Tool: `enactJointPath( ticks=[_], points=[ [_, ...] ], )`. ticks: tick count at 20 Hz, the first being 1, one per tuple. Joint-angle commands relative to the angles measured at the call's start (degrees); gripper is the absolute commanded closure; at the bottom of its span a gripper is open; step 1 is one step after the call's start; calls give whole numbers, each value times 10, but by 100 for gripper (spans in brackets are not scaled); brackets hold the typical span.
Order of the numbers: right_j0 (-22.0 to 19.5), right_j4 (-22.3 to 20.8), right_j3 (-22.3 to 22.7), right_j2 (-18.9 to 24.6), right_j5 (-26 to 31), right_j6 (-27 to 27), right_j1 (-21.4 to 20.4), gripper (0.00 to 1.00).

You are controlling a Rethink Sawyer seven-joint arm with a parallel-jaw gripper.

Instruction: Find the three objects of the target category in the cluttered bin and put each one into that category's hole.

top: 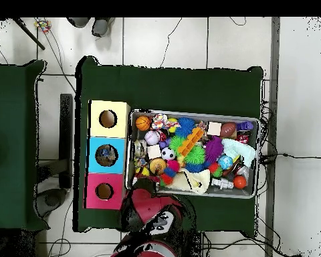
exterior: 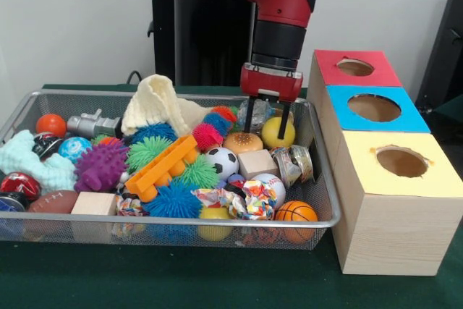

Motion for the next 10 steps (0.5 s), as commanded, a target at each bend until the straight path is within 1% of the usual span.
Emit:
enactJointPath(
  ticks=[1, 7, 10],
  points=[
    [-47, -24, 93, -9, -17, 84, 55, 0],
    [-53, -29, 122, -9, -63, 80, 68, 0],
    [-46, -19, 134, -8, -82, 81, 77, 0]
  ],
)
